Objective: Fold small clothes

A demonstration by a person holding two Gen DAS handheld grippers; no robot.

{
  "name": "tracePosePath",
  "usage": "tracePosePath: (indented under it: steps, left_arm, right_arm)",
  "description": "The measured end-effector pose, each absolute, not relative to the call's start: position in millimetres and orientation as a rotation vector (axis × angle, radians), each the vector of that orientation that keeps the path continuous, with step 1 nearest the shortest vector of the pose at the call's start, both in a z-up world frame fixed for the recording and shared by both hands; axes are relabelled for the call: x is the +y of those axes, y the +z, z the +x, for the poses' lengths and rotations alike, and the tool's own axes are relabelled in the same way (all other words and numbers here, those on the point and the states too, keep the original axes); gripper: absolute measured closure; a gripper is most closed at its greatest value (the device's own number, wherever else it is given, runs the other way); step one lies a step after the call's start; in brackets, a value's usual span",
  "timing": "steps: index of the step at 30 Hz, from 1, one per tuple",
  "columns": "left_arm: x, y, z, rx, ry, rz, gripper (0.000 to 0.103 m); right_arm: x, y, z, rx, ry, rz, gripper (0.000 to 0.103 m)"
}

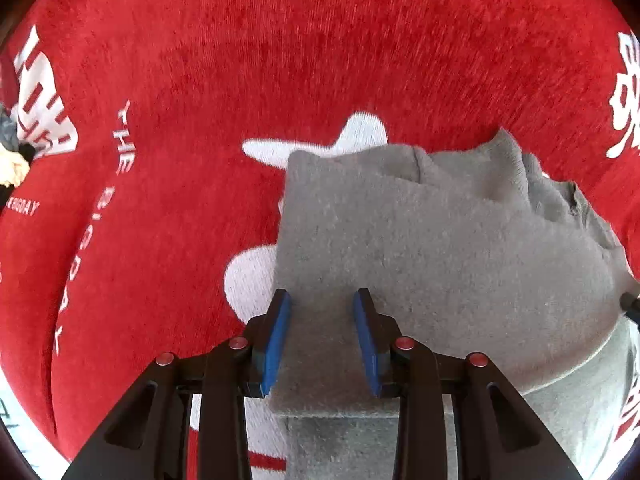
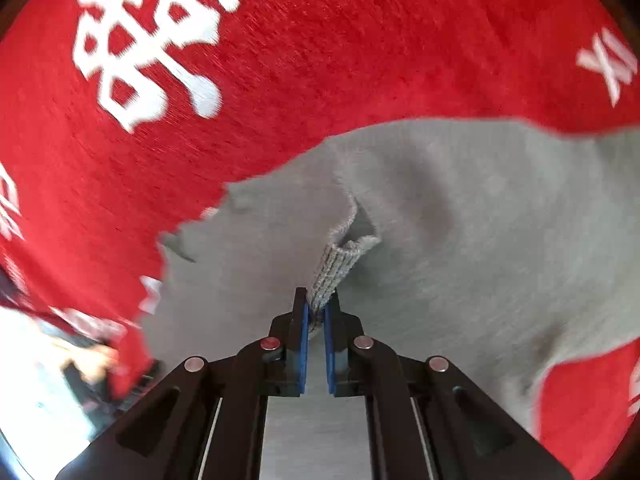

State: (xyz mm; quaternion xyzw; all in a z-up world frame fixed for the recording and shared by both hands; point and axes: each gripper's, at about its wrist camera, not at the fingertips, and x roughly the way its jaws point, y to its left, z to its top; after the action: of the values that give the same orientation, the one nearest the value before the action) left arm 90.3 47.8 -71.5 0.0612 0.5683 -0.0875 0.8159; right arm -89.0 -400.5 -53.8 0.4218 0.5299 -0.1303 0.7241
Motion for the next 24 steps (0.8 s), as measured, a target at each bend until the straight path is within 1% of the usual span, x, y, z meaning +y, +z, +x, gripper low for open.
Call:
tracePosePath:
  steps: [1,3,5,6,7,8,13,20,24]
  left_arm:
    - [47,-70,91,1.221,-0.189,0.143,0.068]
    - [48,-67,92,1.241,-0.186,0.147,0.068]
    - [48,-61,90,1.263,-0.194,0.148,0.068]
    - [47,-58,89,1.269,-0.203,0.15,0.068]
    - [44,-55,86,1.278,-0.215,0.152,0.068]
    - [41,-52,83,1.287,-0.226,0.153,0.068]
    - [11,-43,59,1.33,-0.315,0.167,0.068]
    - [-30,-61,41,1.374,-0.373,0.219,0.068]
    - [-46,-62,32,1.335,-0.347,0.331,0.068]
  right_arm:
    - [-405,-59,-92,1.182,-0.287,0.953,0.094]
    - [-413,-59,-101,1.163,-0.287,1.01,0.09]
    - [-414,-53,-109,1.171,-0.297,1.009,0.079]
    - [-414,-50,-117,1.178,-0.293,1.016,0.075]
    - [-413,-48,-122,1.184,-0.286,1.027,0.067]
    - [-412,-46,-128,1.191,-0.278,1.035,0.061]
    - [-403,-38,-161,1.237,-0.265,1.041,0.06]
    - [-398,-36,-182,1.257,-0.25,1.056,0.06]
    - [-401,-36,-189,1.251,-0.252,1.075,0.06]
